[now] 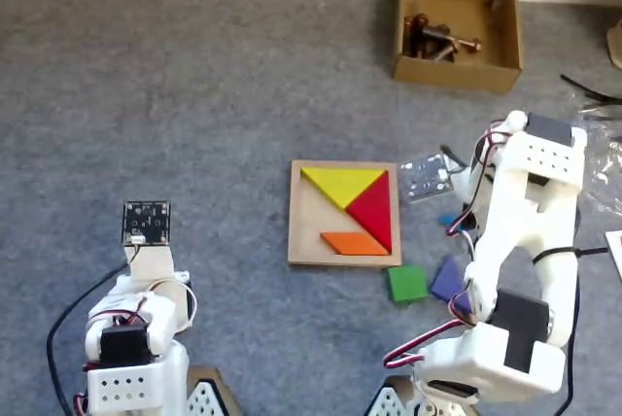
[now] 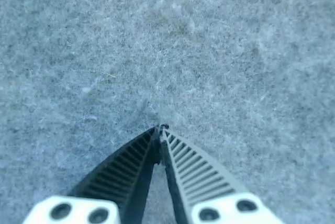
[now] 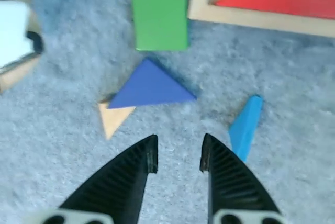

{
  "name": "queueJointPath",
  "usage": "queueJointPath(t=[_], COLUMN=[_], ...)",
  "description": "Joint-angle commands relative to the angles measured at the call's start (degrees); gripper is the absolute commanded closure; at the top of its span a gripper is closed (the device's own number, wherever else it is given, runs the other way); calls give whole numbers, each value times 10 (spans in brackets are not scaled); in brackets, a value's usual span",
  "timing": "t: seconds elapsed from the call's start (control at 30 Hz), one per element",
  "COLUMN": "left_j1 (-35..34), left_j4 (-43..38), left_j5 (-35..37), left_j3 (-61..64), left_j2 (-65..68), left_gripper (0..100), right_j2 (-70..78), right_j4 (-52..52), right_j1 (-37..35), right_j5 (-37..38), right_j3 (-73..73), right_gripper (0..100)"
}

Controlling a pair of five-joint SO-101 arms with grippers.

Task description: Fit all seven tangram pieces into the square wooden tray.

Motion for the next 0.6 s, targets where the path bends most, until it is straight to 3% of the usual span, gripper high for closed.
queueJointPath(t=[0.0,0.1,0.3,0.57], left_j1=[-5,-5,-5,-5], left_j4=[4,4,4,4], left_j5=[1,1,1,1], left_j3=[12,12,12,12], left_j2=[4,4,4,4], left_gripper=[995,995,995,995], right_j2=[-4,-4,64,95], right_j4=[-27,-61,-98,-98], right_j1=[0,2,2,5], right_j5=[4,-23,-96,-111], right_j3=[-3,-3,-8,-28], right_gripper=[859,851,715,714])
